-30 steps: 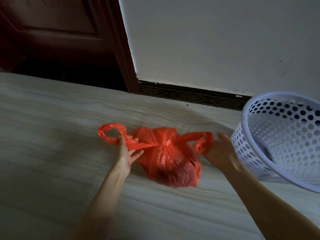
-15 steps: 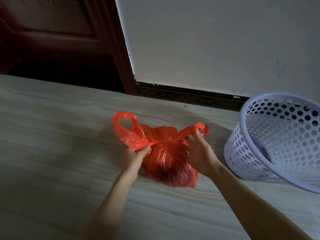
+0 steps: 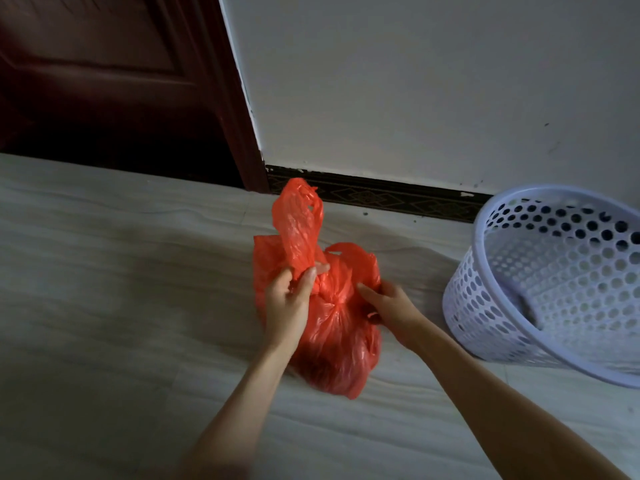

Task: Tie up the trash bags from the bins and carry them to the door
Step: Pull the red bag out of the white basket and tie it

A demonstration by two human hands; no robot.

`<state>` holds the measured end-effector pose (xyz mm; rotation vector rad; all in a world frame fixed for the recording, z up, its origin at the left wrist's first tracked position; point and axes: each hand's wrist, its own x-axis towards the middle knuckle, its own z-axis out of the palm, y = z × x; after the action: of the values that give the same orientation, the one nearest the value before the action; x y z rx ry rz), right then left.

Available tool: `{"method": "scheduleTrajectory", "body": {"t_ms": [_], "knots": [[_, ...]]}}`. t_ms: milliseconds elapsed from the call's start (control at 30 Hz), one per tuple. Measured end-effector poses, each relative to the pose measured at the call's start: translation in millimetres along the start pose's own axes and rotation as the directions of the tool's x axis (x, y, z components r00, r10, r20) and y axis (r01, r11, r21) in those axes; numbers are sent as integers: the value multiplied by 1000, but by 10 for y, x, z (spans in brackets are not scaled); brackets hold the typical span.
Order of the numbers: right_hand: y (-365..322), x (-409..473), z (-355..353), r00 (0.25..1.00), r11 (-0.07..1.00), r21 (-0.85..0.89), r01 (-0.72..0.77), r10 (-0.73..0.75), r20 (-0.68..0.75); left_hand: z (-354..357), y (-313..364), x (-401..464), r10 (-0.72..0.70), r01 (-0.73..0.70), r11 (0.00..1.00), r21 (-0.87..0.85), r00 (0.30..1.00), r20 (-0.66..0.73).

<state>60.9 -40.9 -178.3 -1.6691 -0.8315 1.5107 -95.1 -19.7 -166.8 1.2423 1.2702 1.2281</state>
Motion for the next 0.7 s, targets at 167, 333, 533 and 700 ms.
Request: {"method": "scheduleTrajectory", "body": {"t_ms": [167,333,533,700], "knots": [[21,19,29,999,965,-261,11,-22,-43,32,3,-87,395,-422,809,409,906,155],[42,41,-42,994,983,-158,-98,90,-56,105,174,-77,63,-80,995,56,966,249],[22,31,-110,965,973,95,-212,223,-138,140,-17,-67,-249,254,967,-17,958,140],[59,20,-97,949,946,251,-203,253,-190,58,-98,-35,-213,86,704,705,972,95]]}}
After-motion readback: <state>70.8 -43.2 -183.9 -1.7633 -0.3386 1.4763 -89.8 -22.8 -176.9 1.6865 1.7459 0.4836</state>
